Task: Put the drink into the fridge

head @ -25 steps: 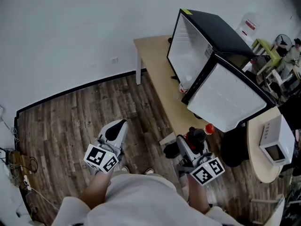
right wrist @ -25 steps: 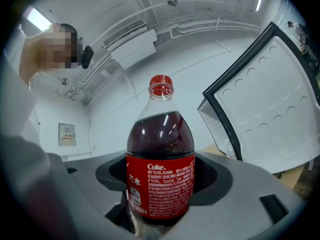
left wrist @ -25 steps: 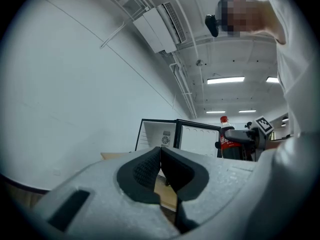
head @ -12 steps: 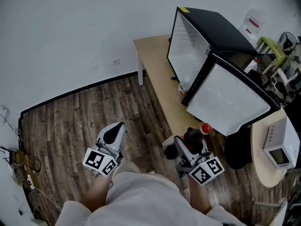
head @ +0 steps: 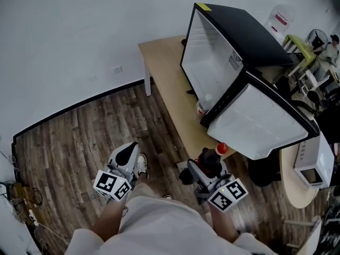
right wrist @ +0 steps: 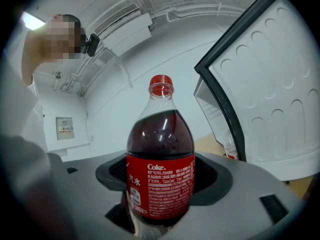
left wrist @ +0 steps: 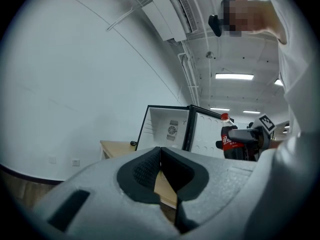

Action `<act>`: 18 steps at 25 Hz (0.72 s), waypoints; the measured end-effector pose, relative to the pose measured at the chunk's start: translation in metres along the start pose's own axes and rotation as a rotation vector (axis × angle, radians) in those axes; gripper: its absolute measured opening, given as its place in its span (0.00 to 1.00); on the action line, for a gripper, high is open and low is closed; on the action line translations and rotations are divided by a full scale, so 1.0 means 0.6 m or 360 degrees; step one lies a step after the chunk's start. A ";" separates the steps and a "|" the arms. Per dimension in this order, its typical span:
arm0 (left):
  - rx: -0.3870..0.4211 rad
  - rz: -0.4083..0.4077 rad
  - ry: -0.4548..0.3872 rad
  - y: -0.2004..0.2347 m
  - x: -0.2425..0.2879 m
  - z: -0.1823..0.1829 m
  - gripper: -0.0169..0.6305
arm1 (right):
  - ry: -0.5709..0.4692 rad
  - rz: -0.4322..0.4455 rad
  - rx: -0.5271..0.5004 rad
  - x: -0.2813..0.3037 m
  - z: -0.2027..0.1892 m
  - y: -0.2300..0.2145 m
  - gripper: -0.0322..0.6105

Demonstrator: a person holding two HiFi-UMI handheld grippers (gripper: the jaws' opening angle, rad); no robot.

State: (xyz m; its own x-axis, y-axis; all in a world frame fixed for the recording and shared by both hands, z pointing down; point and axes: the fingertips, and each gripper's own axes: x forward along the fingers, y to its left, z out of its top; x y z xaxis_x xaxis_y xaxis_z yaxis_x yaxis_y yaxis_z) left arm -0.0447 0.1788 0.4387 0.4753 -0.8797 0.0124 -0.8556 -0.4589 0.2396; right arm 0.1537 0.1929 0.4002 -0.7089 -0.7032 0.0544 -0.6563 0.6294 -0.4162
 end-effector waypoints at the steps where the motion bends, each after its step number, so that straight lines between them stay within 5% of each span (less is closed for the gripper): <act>1: -0.0009 -0.0031 0.0007 0.014 0.023 -0.002 0.05 | 0.0007 -0.0025 -0.0004 0.017 0.002 -0.010 0.53; 11: 0.0004 -0.0340 0.0047 0.185 0.238 0.073 0.05 | -0.0074 -0.0248 -0.0022 0.252 0.089 -0.084 0.53; 18: -0.0029 -0.0474 0.0065 0.235 0.340 0.094 0.05 | -0.0103 -0.0346 -0.0065 0.358 0.128 -0.116 0.53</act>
State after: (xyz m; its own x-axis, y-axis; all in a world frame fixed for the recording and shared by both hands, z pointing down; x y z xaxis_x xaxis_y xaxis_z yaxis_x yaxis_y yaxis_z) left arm -0.0797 -0.0722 0.4205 0.7128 -0.7010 -0.0220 -0.6738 -0.6931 0.2561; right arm 0.0669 -0.0276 0.3711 -0.5325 -0.8426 0.0802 -0.8027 0.4726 -0.3637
